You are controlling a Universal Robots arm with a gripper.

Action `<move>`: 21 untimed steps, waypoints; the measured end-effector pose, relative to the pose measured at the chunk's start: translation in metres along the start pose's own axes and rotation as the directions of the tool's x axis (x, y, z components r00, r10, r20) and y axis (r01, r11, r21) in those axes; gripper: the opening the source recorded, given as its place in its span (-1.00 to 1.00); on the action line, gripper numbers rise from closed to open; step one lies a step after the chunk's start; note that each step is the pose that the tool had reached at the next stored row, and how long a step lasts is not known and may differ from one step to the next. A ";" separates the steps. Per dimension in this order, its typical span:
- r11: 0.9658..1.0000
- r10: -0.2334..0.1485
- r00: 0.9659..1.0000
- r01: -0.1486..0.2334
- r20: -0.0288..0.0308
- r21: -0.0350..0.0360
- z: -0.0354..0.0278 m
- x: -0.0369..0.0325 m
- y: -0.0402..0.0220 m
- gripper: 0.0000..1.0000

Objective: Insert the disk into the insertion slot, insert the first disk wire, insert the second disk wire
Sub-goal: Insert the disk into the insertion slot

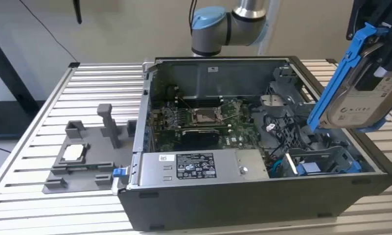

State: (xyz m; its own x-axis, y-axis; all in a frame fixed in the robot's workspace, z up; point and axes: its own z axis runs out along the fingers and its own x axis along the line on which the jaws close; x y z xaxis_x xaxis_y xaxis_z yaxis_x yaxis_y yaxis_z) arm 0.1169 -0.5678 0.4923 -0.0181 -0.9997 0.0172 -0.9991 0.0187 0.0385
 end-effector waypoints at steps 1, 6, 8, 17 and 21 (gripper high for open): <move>1.000 0.000 1.000 0.000 -0.003 0.000 0.0010 -0.0001 0.0000 -0.35; 1.000 0.001 1.000 -0.001 -0.019 0.001 0.0052 -0.0009 -0.0002 -0.35; 1.000 0.001 1.000 -0.001 -0.024 0.001 0.0067 -0.0011 -0.0002 -0.35; 1.000 0.002 0.999 -0.002 -0.043 0.001 0.0169 -0.0027 -0.0001 -0.35; 1.000 0.002 0.999 -0.002 -0.048 0.001 0.0220 -0.0032 -0.0003 -0.35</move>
State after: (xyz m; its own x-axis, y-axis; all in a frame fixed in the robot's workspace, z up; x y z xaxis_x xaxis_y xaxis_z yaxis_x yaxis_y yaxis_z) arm 0.1164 -0.5650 0.4703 -0.0181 -0.9977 0.0656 -0.9991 0.0205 0.0373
